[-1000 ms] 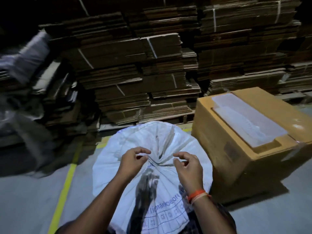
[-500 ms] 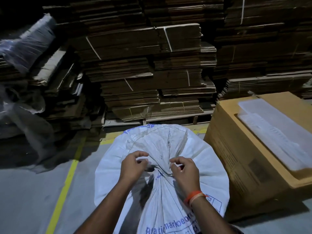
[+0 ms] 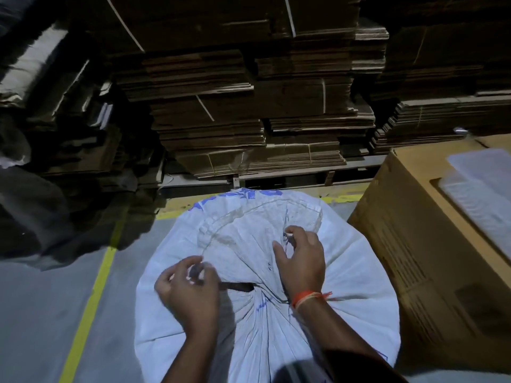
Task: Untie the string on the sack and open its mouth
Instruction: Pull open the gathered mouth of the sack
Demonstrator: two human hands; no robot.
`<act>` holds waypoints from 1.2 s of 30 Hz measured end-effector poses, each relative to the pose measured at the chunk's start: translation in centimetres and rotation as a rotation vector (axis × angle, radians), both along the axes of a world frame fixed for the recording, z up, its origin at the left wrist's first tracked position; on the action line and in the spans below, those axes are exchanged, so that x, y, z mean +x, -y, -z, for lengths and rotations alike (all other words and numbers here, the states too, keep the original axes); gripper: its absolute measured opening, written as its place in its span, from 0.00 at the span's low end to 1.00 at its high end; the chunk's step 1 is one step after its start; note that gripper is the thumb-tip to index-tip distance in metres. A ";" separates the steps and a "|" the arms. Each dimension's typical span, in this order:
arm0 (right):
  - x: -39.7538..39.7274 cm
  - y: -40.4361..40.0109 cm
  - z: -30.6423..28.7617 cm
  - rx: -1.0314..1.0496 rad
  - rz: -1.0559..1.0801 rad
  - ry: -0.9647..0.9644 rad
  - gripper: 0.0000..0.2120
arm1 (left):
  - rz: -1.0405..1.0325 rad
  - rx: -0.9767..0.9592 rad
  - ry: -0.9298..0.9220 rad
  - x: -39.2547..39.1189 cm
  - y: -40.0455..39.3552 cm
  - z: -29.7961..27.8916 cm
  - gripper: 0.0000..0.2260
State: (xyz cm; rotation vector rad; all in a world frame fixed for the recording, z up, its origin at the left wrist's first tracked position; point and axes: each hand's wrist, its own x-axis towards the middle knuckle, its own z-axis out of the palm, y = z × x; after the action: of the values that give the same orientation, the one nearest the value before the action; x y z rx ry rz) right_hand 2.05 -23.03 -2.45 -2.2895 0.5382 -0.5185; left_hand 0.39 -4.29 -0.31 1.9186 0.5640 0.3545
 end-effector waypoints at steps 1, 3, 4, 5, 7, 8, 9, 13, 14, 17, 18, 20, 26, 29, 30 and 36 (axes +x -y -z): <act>0.2 -0.1 0.2 0.000 0.016 -0.015 0.16 | -0.075 -0.097 -0.088 -0.2 -0.5 0.5 0.09; 0.5 -0.3 0.4 0.060 0.062 -0.042 0.19 | -0.142 -0.293 -0.238 -0.5 -0.6 1.2 0.13; 0.5 -0.6 0.4 0.095 0.074 -0.049 0.19 | -0.115 -0.340 -0.236 -0.6 -0.4 1.5 0.14; 0.5 -0.8 0.4 0.118 0.078 -0.049 0.18 | -0.068 -0.364 -0.204 -0.8 -0.1 1.6 0.15; 0.5 -1.1 0.2 0.141 0.075 -0.045 0.14 | 0.016 -0.411 -0.133 -1.4 0.9 1.3 0.14; 0.3 -1.1 0.1 0.148 0.070 -0.033 0.12 | 0.061 -0.433 -0.115 -1.7 1.3 1.1 0.14; 0.2 -1.1 0.0 0.150 0.059 -0.008 0.11 | 0.095 -0.443 -0.101 -1.9 1.4 1.1 0.13; -0.7 -0.9 -0.8 0.102 -0.113 0.059 0.21 | 0.222 -0.463 -0.084 -1.5 1.1 1.2 0.15; -0.9 -0.8 -1.1 0.066 -0.174 0.055 0.24 | 0.271 -0.438 -0.077 -1.4 1.1 1.0 0.15; -1.5 -0.1 -1.8 -0.026 -0.285 0.062 0.30 | 0.315 -0.318 -0.041 -0.9 1.1 0.6 0.15; -1.6 0.2 -2.1 -0.029 -0.312 0.079 0.29 | 0.298 -0.286 -0.031 -0.8 1.0 0.3 0.14; -1.4 1.1 -2.5 -0.007 -0.349 0.097 0.24 | 0.279 -0.187 -0.036 -0.4 0.6 0.3 0.14; -2.1 4.9 -4.3 -0.045 -0.363 -0.001 0.14 | 0.324 0.029 -0.028 -1.5 -0.9 -1.7 0.12; -4.5 5.8 -5.0 -0.024 -0.345 0.021 0.12 | 0.343 0.065 -0.015 -3.8 -1.6 -2.4 0.09; -5.6 5.8 -5.1 -0.010 -0.341 0.030 0.11 | 0.339 0.058 -0.014 -4.7 -1.8 -2.4 0.08; -11.9 5.4 -5.3 0.215 -0.241 0.047 0.07 | 0.317 0.046 -0.011 -9.0 -2.2 -2.7 0.05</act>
State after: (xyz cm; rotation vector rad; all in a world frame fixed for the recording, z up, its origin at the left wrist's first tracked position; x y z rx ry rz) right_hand -9.85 -28.44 2.85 -2.0942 0.2754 -0.3752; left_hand -8.62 -2.07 2.35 2.0159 0.2533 0.1543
